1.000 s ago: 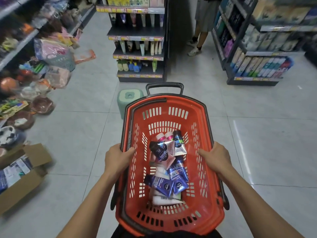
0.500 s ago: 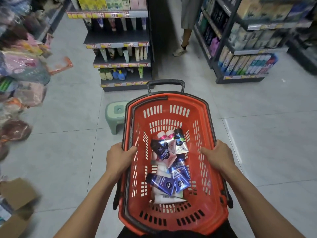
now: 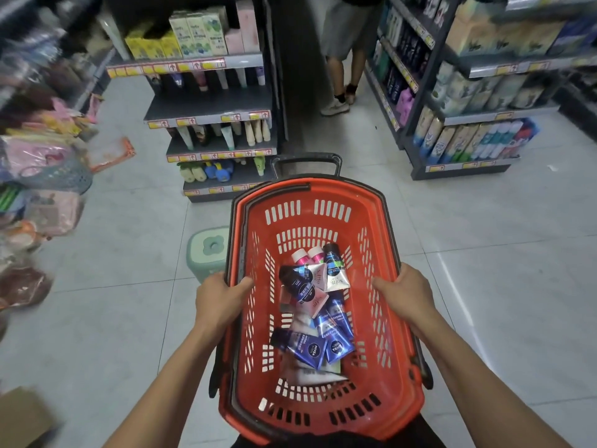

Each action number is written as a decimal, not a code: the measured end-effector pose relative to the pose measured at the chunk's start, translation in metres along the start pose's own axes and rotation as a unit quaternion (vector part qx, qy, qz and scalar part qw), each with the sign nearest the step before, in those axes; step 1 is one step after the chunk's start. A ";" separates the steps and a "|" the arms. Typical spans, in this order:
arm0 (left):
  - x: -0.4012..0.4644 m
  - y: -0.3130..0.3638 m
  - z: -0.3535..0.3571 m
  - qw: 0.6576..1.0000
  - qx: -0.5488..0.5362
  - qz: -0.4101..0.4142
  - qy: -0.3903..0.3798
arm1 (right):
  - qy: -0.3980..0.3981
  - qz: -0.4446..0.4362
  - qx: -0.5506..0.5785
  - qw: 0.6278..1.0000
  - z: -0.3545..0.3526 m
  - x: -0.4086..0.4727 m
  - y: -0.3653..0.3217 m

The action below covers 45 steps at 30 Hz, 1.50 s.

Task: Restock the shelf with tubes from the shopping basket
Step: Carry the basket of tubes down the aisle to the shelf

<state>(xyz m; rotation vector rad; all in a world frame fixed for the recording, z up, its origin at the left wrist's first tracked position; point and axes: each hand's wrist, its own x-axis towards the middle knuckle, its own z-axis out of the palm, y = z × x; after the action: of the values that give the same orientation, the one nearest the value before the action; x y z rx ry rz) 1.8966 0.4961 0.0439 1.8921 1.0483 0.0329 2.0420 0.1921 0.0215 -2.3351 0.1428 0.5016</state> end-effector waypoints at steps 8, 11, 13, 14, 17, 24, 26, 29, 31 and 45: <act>0.048 0.087 0.056 0.999 -0.021 -0.020 0.030 | -0.024 -0.030 0.001 0.999 -0.057 0.113 -0.031; 0.063 0.107 0.068 0.999 -0.025 -0.022 0.032 | -0.035 -0.026 0.009 0.999 -0.068 0.140 -0.036; 0.076 0.118 0.075 0.999 -0.020 -0.021 0.034 | -0.045 -0.023 0.014 0.999 -0.072 0.156 -0.040; 0.083 0.124 0.078 0.999 -0.017 -0.023 0.035 | -0.047 -0.022 0.015 0.999 -0.072 0.164 -0.043; 0.106 0.133 0.085 0.999 -0.011 -0.028 0.036 | -0.049 -0.020 0.005 0.999 -0.070 0.189 -0.053; 0.180 0.149 0.088 0.999 -0.012 -0.034 0.032 | -0.049 -0.023 -0.009 0.999 -0.052 0.251 -0.096; 0.208 0.156 0.085 0.999 -0.018 -0.040 0.028 | -0.052 -0.017 -0.013 0.998 -0.045 0.270 -0.117; 0.260 0.169 0.075 0.998 -0.025 -0.044 0.023 | -0.051 -0.010 -0.015 0.999 -0.035 0.301 -0.156; 0.296 0.178 0.064 0.999 -0.027 -0.043 0.017 | -0.049 -0.009 -0.020 0.999 -0.026 0.321 -0.185; 0.479 0.216 0.004 0.997 -0.051 -0.062 -0.003 | -0.044 -0.028 -0.101 0.994 0.039 0.453 -0.345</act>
<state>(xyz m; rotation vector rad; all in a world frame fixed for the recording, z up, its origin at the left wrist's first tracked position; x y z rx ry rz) 2.3421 0.7745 0.0186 1.7309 1.1368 0.0093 2.5293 0.4880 0.0390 -2.4995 -0.0163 0.6148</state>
